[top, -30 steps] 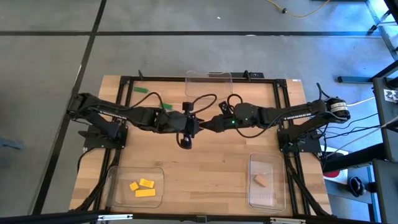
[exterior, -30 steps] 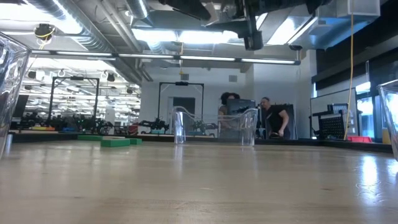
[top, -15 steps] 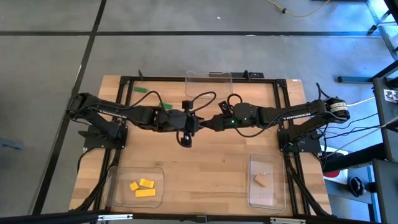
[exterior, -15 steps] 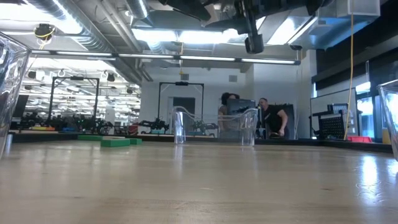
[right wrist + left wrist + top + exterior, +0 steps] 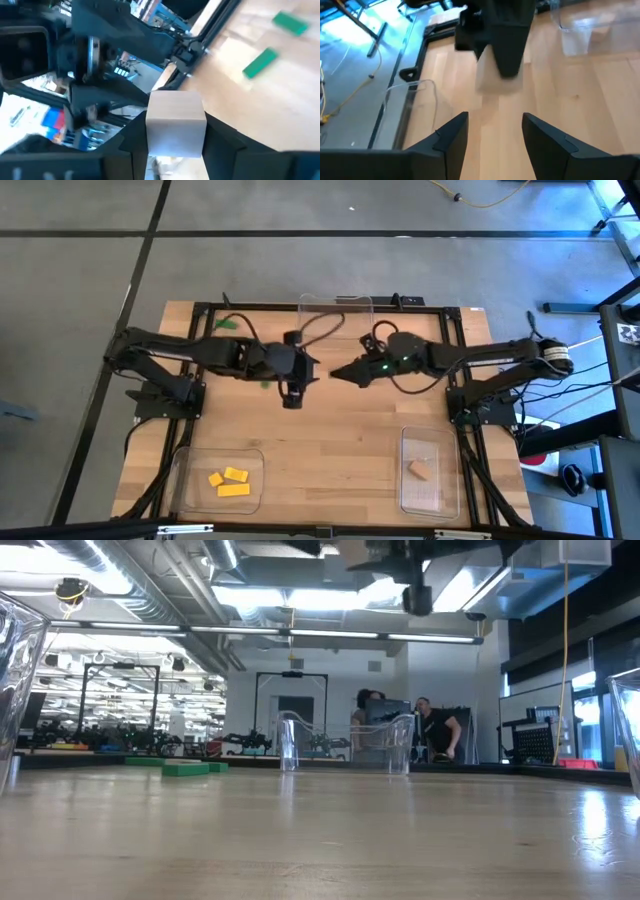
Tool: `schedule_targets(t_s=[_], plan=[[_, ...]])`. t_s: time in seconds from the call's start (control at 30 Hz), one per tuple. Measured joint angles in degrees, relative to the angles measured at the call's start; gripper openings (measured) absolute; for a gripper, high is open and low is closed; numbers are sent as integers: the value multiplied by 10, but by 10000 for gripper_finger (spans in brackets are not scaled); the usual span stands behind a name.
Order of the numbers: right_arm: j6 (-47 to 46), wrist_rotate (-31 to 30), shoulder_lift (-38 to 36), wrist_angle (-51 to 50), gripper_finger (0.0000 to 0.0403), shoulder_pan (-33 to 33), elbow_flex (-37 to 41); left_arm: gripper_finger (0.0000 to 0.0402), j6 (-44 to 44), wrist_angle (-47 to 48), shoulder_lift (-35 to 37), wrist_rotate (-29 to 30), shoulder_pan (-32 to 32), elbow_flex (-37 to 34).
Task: Sort & place blocks by color
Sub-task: Put the bottom light brown block into the bottom right transparent bin
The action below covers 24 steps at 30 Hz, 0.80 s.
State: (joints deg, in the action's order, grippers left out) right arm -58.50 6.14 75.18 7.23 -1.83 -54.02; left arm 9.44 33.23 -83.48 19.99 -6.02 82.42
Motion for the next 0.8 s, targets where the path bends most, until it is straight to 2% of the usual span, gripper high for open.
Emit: schedule_targets(t_s=[0.17, 0.27, 0.37, 0.43, 0.67, 0.8], plan=[[80, -3, -72, -119, 143, -5, 0, 179, -71, 70, 35, -10, 10, 12], [113, -19, -112, -201, 145, 9, 0, 179, -128, 59, 83, -10, 10, -36], [128, -48, -143, -261, 142, 37, 0, 179, -172, -29, 140, -10, -1, -120], [139, -68, -159, -293, 141, 56, 0, 179, -198, -121, 180, -11, -10, -185], [173, -160, -185, -308, 143, 125, 1, 179, -283, -439, 296, -11, -34, -377], [168, -185, -198, -271, 141, 144, 48, 179, -311, -535, 334, -15, -34, -437]])
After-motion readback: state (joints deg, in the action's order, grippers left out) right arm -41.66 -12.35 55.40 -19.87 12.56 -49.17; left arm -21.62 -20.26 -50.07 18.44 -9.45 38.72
